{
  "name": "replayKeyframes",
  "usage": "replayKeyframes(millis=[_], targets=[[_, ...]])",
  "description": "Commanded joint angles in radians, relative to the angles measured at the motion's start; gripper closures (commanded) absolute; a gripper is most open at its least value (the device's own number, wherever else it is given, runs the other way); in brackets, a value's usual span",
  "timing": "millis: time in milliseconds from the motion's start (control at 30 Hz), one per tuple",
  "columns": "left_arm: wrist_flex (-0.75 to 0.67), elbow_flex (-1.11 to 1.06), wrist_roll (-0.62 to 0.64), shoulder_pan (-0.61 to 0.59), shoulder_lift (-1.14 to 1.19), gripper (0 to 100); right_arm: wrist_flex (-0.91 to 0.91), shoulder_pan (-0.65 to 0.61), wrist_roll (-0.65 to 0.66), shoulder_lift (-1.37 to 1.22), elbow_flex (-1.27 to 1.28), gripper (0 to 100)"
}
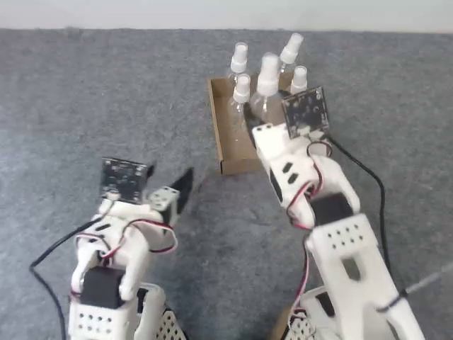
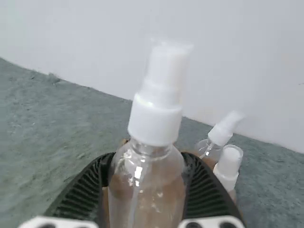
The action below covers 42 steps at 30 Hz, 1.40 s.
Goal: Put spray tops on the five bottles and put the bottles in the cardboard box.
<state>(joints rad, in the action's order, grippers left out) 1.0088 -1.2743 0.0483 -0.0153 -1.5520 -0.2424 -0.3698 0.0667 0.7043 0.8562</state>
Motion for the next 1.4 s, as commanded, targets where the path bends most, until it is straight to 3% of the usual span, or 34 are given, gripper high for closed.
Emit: replayKeyframes(millis=[0,133,367,1033,1367], targets=[[0.003,-0.03,-0.014,-0.117,-0.009,77,0.108,0.015,0.012,-0.061,-0.041,99.2],[-0.078,-0.102,-0.014,-0.155,-0.009,77,0.232,0.015,0.012,-0.12,0.012,99.2],[-0.086,-0.113,-0.014,-0.152,-0.009,77,0.447,0.033,0.014,-0.203,0.124,99.2],[-0.087,-0.113,-0.014,-0.152,-0.009,77,0.743,0.059,0.012,-0.556,0.13,99.2],[-0.091,-0.114,-0.012,-0.152,-0.009,77,0.908,0.102,0.014,-0.608,0.232,99.2]])
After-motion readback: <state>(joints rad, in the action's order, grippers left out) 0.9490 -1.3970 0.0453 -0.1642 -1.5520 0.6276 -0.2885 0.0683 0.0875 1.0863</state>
